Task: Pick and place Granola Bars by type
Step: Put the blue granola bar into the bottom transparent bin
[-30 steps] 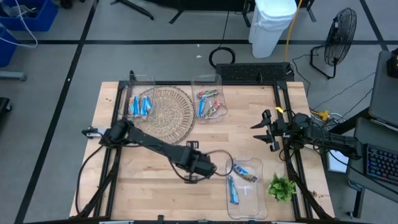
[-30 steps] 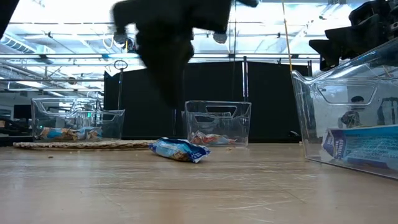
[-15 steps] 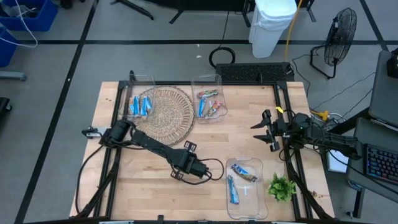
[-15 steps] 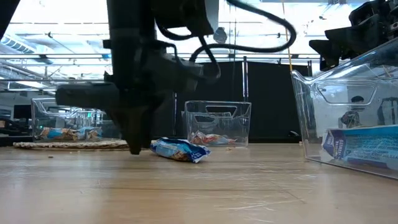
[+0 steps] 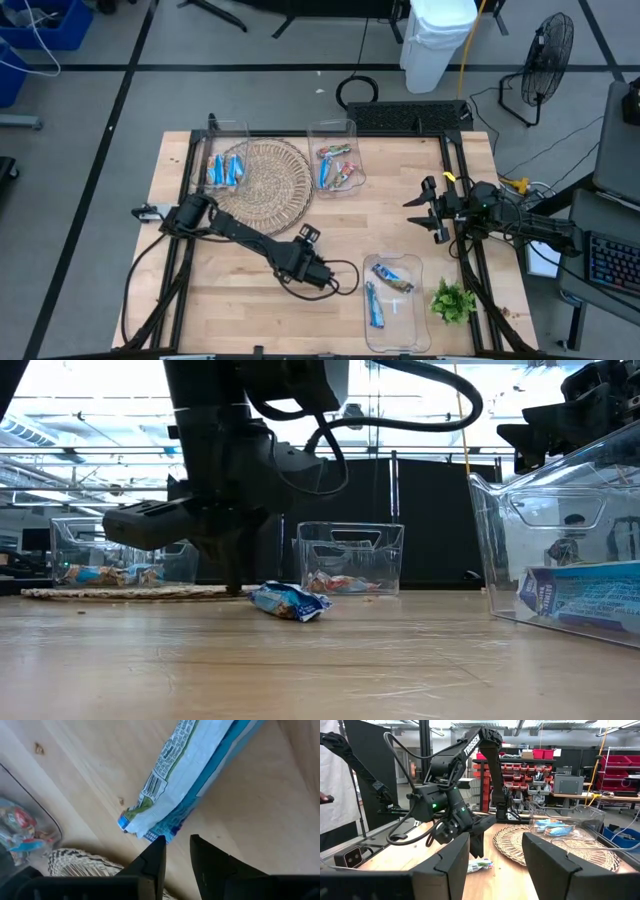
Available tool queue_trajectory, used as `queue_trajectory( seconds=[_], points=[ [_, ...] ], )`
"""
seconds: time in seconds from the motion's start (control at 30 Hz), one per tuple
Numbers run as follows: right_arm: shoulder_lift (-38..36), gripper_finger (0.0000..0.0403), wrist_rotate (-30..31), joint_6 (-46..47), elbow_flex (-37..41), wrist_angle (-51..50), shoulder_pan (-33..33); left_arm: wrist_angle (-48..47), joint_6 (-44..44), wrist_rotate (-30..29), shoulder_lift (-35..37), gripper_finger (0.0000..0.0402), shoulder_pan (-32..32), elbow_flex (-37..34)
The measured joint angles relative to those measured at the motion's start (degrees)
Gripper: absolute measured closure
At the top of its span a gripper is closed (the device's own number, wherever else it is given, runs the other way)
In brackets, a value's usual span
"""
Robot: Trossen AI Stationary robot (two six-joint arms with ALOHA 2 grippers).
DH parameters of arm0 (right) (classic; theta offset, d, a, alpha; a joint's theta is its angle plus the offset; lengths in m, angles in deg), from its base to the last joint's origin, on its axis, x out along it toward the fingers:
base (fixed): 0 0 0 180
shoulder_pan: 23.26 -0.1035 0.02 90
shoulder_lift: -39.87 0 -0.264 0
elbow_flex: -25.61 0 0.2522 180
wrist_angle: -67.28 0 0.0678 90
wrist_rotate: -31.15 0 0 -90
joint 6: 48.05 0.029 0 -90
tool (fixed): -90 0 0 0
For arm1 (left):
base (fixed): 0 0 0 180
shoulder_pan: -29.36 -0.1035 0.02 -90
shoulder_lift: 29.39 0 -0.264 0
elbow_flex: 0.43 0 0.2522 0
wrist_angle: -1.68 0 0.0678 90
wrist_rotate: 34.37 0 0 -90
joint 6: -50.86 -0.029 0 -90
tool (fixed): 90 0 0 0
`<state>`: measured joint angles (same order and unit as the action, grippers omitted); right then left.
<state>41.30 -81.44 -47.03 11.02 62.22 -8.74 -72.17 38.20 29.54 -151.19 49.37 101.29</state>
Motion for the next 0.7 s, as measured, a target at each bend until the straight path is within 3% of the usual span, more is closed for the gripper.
queue_trajectory(
  seconds=[0.4,0.7],
  points=[
    [0.0,0.0229,0.0,0.0,0.0,0.0,0.0,6.0,-4.4,-4.9,0.0,0.0309,0.0,0.0],
    [0.0,0.0229,0.0,0.0,0.0,0.0,0.0,8.1,-10.3,5.9,0.0,0.0309,-0.1,0.0]
  ],
)
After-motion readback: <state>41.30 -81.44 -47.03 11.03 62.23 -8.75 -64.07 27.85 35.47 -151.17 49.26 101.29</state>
